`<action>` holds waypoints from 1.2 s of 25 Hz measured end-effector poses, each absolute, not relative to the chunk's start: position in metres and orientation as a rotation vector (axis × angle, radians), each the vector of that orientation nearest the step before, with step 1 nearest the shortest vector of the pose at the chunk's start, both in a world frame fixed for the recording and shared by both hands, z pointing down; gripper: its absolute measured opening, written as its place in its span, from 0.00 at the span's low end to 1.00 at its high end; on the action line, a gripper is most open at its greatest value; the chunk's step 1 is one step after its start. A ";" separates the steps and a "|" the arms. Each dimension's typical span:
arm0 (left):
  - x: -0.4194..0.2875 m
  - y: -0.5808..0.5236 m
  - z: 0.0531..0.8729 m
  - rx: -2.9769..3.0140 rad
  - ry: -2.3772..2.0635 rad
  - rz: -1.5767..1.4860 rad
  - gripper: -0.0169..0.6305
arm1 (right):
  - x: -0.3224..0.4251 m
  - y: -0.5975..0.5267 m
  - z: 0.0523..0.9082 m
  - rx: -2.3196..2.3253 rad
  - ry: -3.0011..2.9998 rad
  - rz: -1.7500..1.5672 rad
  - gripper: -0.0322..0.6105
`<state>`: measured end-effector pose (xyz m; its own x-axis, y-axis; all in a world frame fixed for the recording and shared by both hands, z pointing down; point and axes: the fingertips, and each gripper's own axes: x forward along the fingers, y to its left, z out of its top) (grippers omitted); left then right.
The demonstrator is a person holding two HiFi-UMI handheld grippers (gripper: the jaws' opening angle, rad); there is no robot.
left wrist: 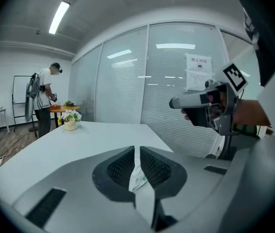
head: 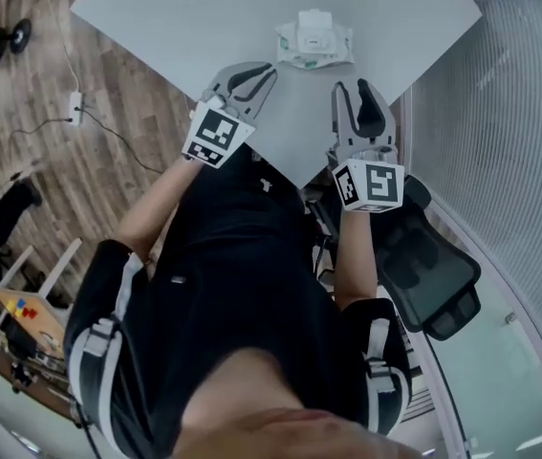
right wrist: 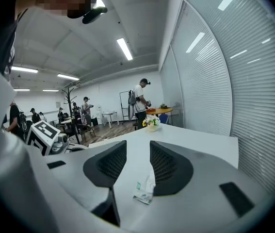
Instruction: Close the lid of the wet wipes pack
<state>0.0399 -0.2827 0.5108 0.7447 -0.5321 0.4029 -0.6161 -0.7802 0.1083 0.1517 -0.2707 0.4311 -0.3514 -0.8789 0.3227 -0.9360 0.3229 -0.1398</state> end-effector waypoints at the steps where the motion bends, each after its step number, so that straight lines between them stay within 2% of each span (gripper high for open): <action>1: 0.043 -0.295 0.523 2.707 -0.884 0.540 0.09 | 0.152 -0.286 0.440 1.648 -2.390 0.452 0.31; 11: 0.074 -0.352 0.631 2.715 -0.613 0.873 0.10 | 0.145 -0.379 0.526 1.401 -2.312 0.525 0.31; 21: 0.090 -0.357 0.721 2.686 -0.245 1.285 0.10 | 0.133 -0.435 0.622 0.744 -2.232 0.490 0.31; 28: 0.091 -0.359 0.732 2.654 -0.159 1.313 0.10 | 0.140 -0.455 0.680 0.394 -2.109 0.438 0.36; 30: 0.091 -0.359 0.732 2.645 -0.127 1.319 0.10 | 0.144 -0.458 0.696 0.314 -2.047 0.413 0.42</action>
